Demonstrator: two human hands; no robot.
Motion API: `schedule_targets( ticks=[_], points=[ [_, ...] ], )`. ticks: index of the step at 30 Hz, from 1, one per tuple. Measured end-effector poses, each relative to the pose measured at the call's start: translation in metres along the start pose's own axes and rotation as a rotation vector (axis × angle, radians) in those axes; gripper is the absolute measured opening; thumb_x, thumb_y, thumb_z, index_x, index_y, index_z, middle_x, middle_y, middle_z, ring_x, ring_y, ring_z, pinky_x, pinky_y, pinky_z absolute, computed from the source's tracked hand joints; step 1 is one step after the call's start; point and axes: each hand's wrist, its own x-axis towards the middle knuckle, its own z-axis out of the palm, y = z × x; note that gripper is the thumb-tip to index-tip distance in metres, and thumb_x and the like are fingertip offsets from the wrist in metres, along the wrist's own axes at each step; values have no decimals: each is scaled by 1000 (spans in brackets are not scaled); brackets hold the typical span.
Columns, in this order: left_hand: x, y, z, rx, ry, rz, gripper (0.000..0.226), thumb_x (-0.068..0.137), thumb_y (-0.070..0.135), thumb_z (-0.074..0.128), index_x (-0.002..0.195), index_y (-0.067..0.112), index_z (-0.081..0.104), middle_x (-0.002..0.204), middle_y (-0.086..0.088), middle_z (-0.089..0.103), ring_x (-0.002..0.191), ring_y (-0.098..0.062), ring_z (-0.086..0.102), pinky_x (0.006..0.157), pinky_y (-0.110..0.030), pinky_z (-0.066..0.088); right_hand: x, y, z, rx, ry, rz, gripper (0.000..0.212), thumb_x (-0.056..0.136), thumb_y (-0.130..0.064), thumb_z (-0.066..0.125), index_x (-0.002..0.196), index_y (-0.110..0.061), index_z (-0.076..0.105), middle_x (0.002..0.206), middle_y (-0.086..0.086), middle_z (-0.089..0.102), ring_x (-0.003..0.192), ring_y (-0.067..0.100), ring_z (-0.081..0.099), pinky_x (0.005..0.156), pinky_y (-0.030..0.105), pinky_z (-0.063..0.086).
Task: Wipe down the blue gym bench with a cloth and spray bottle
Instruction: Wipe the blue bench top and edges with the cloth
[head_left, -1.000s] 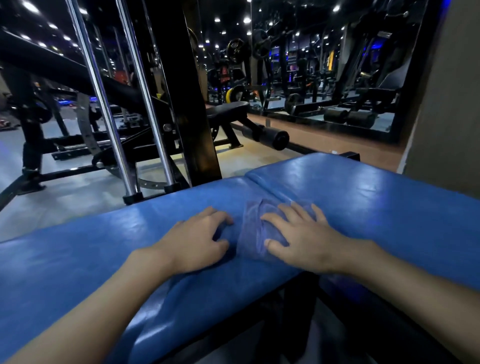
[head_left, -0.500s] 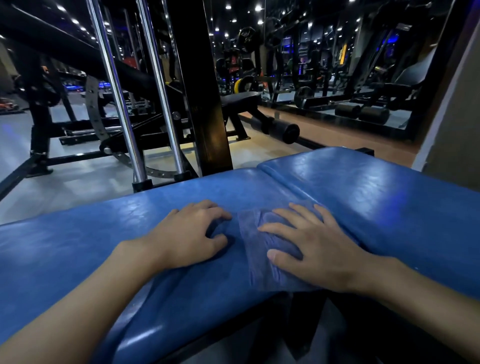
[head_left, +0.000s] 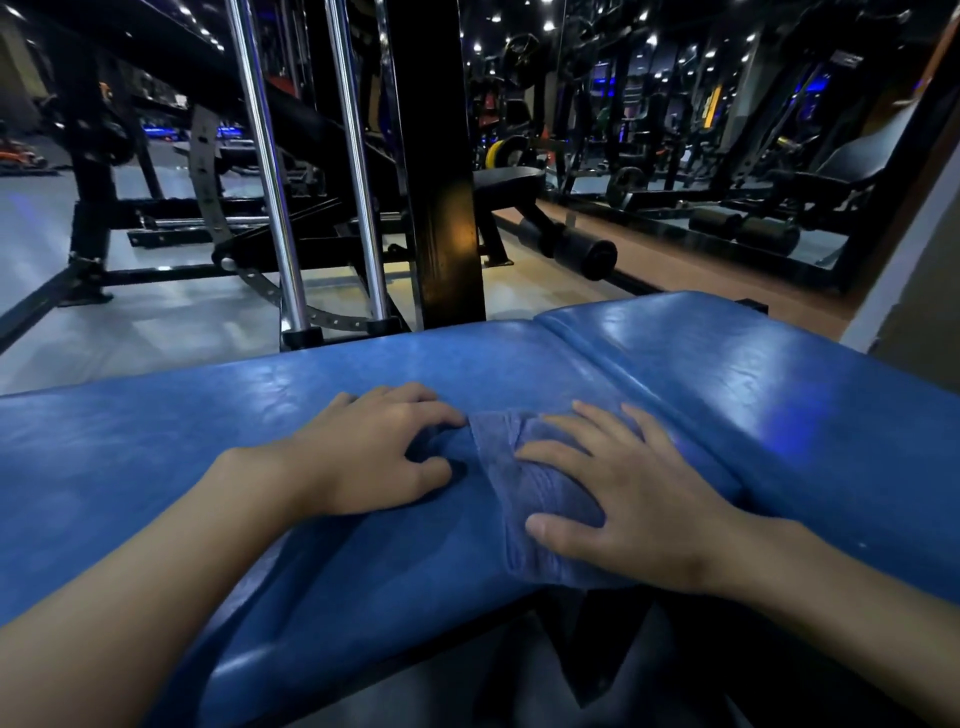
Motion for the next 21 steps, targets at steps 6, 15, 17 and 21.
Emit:
schedule_targets(
  ticks=[6, 15, 17, 21],
  points=[
    [-2, -4, 0, 4, 16, -3, 64, 78, 70, 36, 137, 47, 43, 143, 19, 38, 134, -9, 36, 108, -42, 29, 39, 55, -6, 140, 117, 189, 64, 79, -74, 33, 131, -40, 49, 140, -16, 49, 130, 11, 43, 107, 39, 33],
    [-10, -10, 0, -42, -6, 7, 85, 65, 86, 26, 139, 46, 42, 142, 20, 39, 133, -8, 39, 110, -46, 31, 17, 16, -7, -28, -121, 102, 83, 64, -93, -1, 141, -63, 13, 161, -7, 9, 148, 17, 2, 117, 52, 3],
    [-9, -11, 0, -42, -10, 8, 86, 63, 86, 26, 139, 47, 41, 142, 20, 37, 133, -8, 38, 111, -45, 29, 6, 5, -4, -36, -99, 11, 87, 60, -96, -2, 139, -63, 16, 162, -14, -3, 148, 11, -7, 118, 50, -3],
    [-7, -10, 0, -53, -15, 3, 86, 61, 87, 27, 138, 49, 40, 142, 22, 36, 133, -7, 37, 109, -42, 26, 18, 24, -1, 44, 33, -52, 70, 74, -89, 18, 132, -55, 40, 159, -18, 17, 144, 7, 19, 115, 47, 18]
  ],
)
